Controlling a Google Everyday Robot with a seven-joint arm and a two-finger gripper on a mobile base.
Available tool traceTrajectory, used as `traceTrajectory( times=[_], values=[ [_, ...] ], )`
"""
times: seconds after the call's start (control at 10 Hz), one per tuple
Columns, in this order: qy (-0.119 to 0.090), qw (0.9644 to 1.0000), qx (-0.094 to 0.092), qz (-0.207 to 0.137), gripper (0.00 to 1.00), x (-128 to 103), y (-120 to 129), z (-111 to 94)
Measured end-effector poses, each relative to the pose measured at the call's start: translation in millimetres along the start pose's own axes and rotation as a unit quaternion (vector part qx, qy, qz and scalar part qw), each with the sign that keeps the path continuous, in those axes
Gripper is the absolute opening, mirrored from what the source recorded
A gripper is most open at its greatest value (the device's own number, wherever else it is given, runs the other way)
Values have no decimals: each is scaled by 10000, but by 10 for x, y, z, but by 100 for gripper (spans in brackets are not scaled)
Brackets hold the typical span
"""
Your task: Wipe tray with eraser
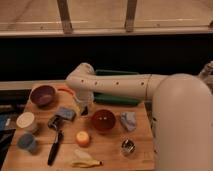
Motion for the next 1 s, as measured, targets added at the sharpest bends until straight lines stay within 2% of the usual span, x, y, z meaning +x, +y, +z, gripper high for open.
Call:
traceTrajectory(
  times=[0.2, 0.4, 0.6, 0.7, 0.9, 1.0],
  values=[
    [-374, 9993, -3, -70, 0, -11, -17, -341],
    [-616, 9980, 119, 84, 0, -107, -253, -626],
    [-682, 9970, 227, 284, 0, -252, -587, -735],
    [-684, 9961, 285, 471, 0, -339, -869, -782],
    [-608, 9944, 312, 810, 0, -421, -1273, -779],
    [-512, 9923, 264, 1099, 0, -421, -1531, -721]
  ],
)
